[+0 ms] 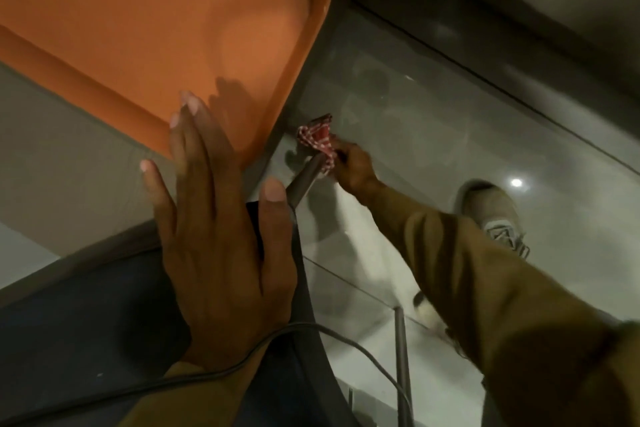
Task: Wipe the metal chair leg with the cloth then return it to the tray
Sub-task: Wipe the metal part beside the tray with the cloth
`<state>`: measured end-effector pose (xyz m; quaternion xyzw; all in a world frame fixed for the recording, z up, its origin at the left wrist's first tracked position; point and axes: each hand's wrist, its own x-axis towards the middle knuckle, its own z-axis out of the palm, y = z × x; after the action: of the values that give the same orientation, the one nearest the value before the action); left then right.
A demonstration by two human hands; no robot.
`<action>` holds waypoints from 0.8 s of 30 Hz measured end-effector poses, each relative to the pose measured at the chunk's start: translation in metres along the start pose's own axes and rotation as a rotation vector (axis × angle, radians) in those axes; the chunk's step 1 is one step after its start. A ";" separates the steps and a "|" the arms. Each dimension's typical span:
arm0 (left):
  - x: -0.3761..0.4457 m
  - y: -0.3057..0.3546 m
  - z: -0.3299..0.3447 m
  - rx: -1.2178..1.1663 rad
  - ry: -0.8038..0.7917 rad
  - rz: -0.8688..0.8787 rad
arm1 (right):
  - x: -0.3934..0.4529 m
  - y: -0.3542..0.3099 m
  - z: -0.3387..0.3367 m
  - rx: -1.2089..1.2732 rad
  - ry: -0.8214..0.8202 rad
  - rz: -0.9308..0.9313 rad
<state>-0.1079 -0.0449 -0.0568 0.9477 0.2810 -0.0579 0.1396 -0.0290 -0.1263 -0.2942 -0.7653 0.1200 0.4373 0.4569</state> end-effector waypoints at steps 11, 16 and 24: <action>0.003 -0.003 0.003 0.020 0.017 -0.006 | -0.173 -0.061 -0.028 0.269 -0.204 -0.349; 0.006 -0.001 0.002 0.024 0.034 -0.003 | -0.160 -0.058 -0.018 0.393 -0.134 -0.236; 0.007 0.004 -0.001 -0.039 0.023 -0.004 | 0.004 0.008 0.013 0.047 -0.071 0.071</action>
<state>-0.1001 -0.0442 -0.0565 0.9449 0.2854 -0.0418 0.1548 -0.0387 -0.1198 -0.3049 -0.7337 0.1409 0.4771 0.4628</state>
